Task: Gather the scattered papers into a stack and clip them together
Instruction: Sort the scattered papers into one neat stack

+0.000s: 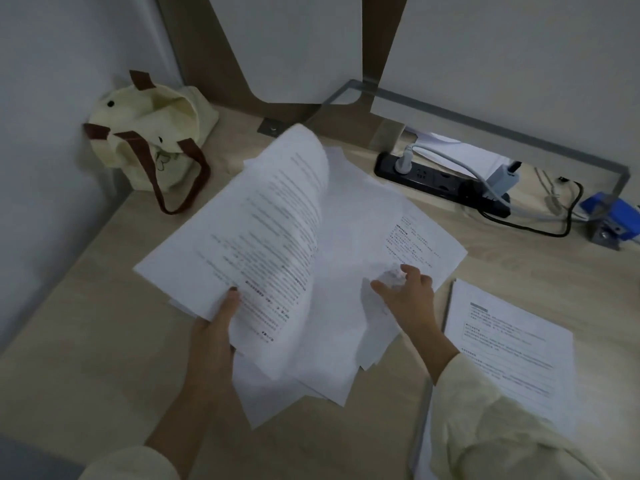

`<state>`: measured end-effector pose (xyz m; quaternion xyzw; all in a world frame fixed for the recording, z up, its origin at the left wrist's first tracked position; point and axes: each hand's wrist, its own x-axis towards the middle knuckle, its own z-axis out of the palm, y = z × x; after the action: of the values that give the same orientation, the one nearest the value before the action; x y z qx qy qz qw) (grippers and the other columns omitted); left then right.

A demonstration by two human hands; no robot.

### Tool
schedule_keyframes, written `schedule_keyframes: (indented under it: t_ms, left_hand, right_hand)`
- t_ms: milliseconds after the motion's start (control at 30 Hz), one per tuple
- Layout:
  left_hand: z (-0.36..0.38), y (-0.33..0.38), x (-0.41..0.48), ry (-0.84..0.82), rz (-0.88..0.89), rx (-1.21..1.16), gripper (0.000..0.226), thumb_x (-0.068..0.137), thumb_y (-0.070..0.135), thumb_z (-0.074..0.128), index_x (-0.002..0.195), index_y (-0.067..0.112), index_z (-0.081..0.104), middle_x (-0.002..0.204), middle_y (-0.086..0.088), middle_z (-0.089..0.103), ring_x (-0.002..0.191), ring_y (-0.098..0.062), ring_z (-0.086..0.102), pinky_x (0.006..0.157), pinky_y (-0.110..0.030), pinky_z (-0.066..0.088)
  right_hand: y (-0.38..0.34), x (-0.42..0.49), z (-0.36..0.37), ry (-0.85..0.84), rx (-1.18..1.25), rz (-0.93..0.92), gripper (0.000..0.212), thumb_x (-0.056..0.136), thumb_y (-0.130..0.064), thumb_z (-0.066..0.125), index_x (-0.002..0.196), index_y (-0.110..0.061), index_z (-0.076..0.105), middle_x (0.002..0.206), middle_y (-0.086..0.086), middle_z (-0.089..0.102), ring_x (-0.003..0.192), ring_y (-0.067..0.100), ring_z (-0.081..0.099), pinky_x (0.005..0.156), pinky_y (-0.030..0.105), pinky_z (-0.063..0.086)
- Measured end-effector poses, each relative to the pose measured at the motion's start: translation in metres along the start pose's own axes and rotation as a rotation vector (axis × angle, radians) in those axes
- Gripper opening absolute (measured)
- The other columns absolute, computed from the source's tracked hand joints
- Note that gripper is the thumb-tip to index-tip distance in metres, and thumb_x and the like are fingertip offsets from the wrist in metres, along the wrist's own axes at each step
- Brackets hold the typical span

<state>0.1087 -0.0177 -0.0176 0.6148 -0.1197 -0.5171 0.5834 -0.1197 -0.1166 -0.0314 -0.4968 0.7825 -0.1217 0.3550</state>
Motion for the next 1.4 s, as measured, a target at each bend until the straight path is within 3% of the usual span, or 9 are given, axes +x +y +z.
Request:
schedule_keyframes:
  t_ms: [133, 333, 433, 600, 800, 1033, 1167, 1267, 1400]
  left_hand:
    - [-0.017, -0.004, -0.003, 0.069, -0.025, -0.002, 0.018, 0.091, 0.021, 0.053, 0.105, 0.027, 0.063, 0.096, 0.014, 0.072, 0.083, -0.004, 0.069, 0.066, -0.026, 0.057]
    - [-0.038, -0.019, -0.013, 0.129, -0.08, 0.12, 0.029, 0.092, 0.019, 0.052, 0.119, 0.014, 0.059, 0.118, -0.005, 0.064, 0.109, -0.026, 0.059, 0.095, -0.047, 0.046]
    - [-0.043, -0.024, -0.014, 0.134, -0.095, 0.126, 0.023, 0.09, 0.017, 0.054, 0.113, 0.018, 0.059, 0.109, 0.002, 0.064, 0.108, -0.025, 0.058, 0.098, -0.047, 0.044]
    - [-0.039, -0.02, -0.016, 0.09, -0.133, 0.097, 0.027, 0.09, 0.016, 0.055, 0.117, 0.015, 0.058, 0.109, -0.001, 0.065, 0.1, -0.022, 0.06, 0.097, -0.045, 0.044]
    - [-0.016, -0.015, -0.019, -0.048, -0.117, 0.075, 0.028, 0.09, 0.014, 0.054, 0.117, 0.015, 0.06, 0.111, -0.004, 0.069, 0.101, -0.023, 0.064, 0.084, -0.04, 0.051]
    - [0.017, -0.025, -0.028, -0.158, -0.201, -0.015, 0.024, 0.088, 0.005, 0.054, 0.104, 0.02, 0.062, 0.089, 0.008, 0.075, 0.089, -0.013, 0.067, 0.078, -0.036, 0.051]
    - [0.019, -0.036, -0.034, -0.158, -0.287, -0.03, 0.02, 0.089, 0.002, 0.049, 0.101, 0.012, 0.062, 0.096, -0.005, 0.07, 0.092, -0.023, 0.063, 0.074, -0.039, 0.05]
    - [0.016, -0.04, -0.037, -0.154, -0.298, -0.004, 0.024, 0.09, 0.005, 0.05, 0.111, 0.011, 0.06, 0.104, -0.01, 0.068, 0.1, -0.028, 0.061, 0.086, -0.046, 0.049]
    - [0.012, -0.039, -0.039, -0.176, -0.27, 0.016, 0.023, 0.091, 0.008, 0.047, 0.109, 0.015, 0.06, 0.103, -0.006, 0.069, 0.096, -0.024, 0.063, 0.076, -0.041, 0.057]
  right_hand:
    - [-0.014, 0.0, 0.009, 0.018, -0.202, -0.125, 0.079, 0.077, -0.04, 0.068, 0.139, -0.01, 0.029, 0.138, 0.016, 0.032, 0.129, 0.033, 0.03, 0.106, 0.039, 0.029]
    - [-0.01, -0.002, 0.024, -0.053, -0.406, -0.16, 0.054, 0.083, -0.038, 0.059, 0.126, -0.008, 0.044, 0.123, 0.013, 0.052, 0.117, 0.032, 0.043, 0.094, 0.038, 0.038]
    - [-0.009, -0.006, 0.015, -0.082, -0.1, -0.11, 0.029, 0.09, -0.023, 0.051, 0.114, -0.007, 0.051, 0.101, 0.006, 0.057, 0.096, 0.031, 0.055, 0.069, 0.029, 0.043]
    - [-0.006, -0.019, -0.043, 0.279, 0.16, -0.117, 0.022, 0.092, -0.017, 0.048, 0.106, -0.001, 0.051, 0.094, 0.016, 0.058, 0.089, 0.031, 0.054, 0.07, 0.026, 0.031]
    - [-0.023, -0.068, -0.122, 0.674, 0.258, -0.469, 0.018, 0.094, -0.023, 0.048, 0.104, -0.009, 0.052, 0.072, -0.011, 0.05, 0.061, 0.012, 0.049, 0.055, 0.028, 0.036]
    - [-0.013, -0.088, -0.037, 0.238, -0.172, -0.836, 0.024, 0.092, -0.03, 0.042, 0.094, -0.017, 0.063, 0.075, 0.0, 0.068, 0.065, 0.01, 0.06, 0.053, 0.022, 0.041]
    - [0.005, -0.091, 0.011, -0.115, -0.278, -0.722, 0.031, 0.099, -0.027, 0.029, 0.12, -0.016, 0.05, 0.102, 0.007, 0.066, 0.089, 0.022, 0.062, 0.059, 0.025, 0.038]
    - [0.009, -0.097, 0.028, -0.173, -0.235, -0.666, 0.03, 0.098, -0.03, 0.031, 0.123, -0.018, 0.044, 0.103, 0.007, 0.067, 0.089, 0.023, 0.062, 0.06, 0.025, 0.039]
    - [0.015, -0.101, 0.036, -0.285, -0.161, -0.629, 0.028, 0.095, -0.034, 0.041, 0.12, -0.023, 0.045, 0.112, -0.003, 0.065, 0.095, 0.016, 0.063, 0.075, 0.024, 0.046]
